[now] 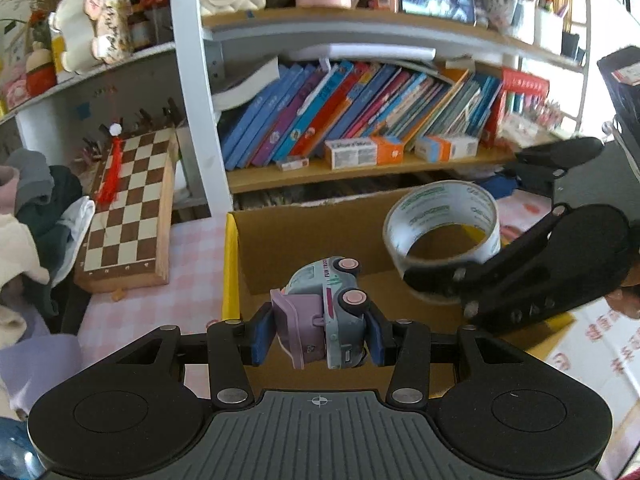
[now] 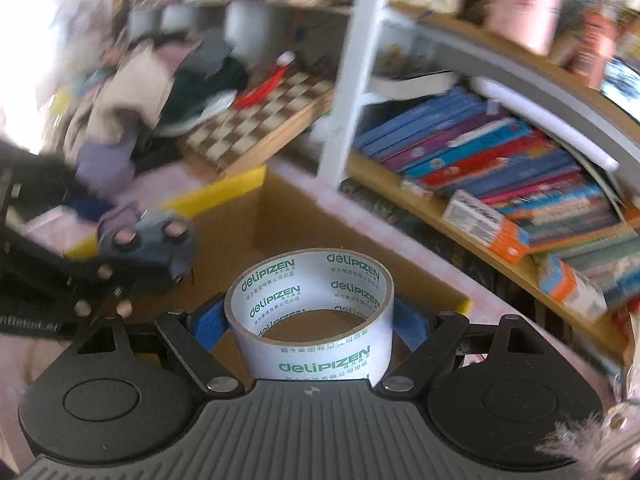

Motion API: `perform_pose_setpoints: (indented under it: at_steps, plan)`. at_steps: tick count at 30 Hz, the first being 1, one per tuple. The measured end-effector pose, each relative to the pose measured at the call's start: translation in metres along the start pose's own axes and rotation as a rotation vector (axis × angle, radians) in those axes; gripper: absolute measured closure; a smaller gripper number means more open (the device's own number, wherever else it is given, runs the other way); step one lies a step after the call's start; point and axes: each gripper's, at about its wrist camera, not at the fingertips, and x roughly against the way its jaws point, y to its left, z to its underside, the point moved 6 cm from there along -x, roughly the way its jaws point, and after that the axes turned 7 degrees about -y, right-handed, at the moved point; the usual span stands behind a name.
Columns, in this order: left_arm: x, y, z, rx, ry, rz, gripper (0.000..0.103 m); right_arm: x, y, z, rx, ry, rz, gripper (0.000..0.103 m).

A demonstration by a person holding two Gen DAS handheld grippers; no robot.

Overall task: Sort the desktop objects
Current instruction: 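Carry the tape roll and toy car over the yellow box with both tools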

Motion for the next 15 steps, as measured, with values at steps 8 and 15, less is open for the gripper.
perform_pose_setpoints:
  at_steps: [8, 15]
  plan:
    - [-0.039, 0.003, 0.000, -0.033, 0.081, -0.005, 0.059, -0.042, 0.004, 0.008, 0.183, 0.085, -0.075, 0.018]
    - [-0.065, 0.004, 0.001, -0.047, 0.136, 0.000, 0.059, -0.065, 0.003, 0.010, 0.242, 0.127, -0.118, 0.018]
